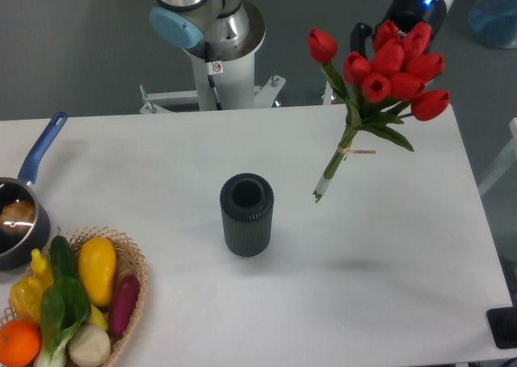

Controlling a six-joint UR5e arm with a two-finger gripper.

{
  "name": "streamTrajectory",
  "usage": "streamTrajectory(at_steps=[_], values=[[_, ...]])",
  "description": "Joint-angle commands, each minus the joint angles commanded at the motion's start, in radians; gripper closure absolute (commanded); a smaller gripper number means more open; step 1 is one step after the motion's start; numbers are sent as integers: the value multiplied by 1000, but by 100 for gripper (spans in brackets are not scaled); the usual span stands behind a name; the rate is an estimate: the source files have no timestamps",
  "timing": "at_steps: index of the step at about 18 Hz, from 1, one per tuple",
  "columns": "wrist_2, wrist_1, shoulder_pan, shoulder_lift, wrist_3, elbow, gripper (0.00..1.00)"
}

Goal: Place the flowers on the table
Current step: 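Hold the red tulip bouquet upright in the gripper above the table, then tilt the tulip bouquet so the blooms swing down toward the table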

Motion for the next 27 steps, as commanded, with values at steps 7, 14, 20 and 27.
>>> streamTrajectory(at_steps=[7,14,20,27], values=[[6,-8,-5,2,-26,-11,67],[101,0,-6,20,-26,-3,67],[183,3,12,11,-25,20,67],[256,32,26,-28,-29,66,68]])
